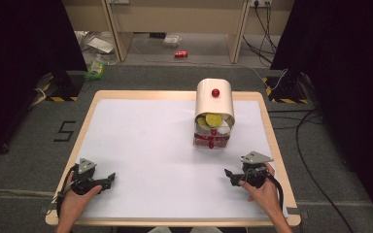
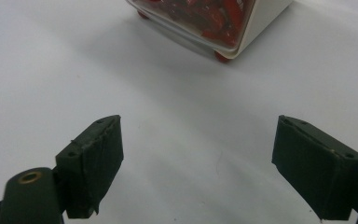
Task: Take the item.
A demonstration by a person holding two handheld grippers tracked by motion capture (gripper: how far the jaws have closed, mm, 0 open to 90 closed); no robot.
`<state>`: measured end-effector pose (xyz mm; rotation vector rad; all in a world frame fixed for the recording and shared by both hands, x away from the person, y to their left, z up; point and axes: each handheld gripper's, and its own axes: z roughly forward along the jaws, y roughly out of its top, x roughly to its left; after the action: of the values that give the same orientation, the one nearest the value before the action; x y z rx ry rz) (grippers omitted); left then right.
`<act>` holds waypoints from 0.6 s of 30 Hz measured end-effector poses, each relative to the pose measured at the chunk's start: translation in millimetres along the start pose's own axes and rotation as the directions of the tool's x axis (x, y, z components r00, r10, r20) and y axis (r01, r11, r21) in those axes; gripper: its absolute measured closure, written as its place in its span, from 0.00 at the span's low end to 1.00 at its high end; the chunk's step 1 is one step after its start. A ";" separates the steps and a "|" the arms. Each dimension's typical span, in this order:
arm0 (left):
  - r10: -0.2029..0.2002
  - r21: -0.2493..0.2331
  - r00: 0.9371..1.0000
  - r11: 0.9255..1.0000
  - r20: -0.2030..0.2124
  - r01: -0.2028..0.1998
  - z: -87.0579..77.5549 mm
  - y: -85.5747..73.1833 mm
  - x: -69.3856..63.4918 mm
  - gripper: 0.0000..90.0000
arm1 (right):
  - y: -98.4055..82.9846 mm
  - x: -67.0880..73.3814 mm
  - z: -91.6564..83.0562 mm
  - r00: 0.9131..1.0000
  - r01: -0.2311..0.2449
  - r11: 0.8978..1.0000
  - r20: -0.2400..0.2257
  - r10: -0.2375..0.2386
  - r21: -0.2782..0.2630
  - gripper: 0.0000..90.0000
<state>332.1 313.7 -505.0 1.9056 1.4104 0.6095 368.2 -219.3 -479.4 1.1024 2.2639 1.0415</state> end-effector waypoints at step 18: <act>0.000 0.000 1.000 1.000 0.001 0.000 0.0 0.0 0.1 0.15 | 19.2 -0.8 -9.4 1.000 0.010 0.999 0.000 -0.010 -0.043 0.21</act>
<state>332.1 313.8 -505.0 1.9055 1.4103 0.6088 372.1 -216.3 -458.7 1.0730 2.2343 1.0807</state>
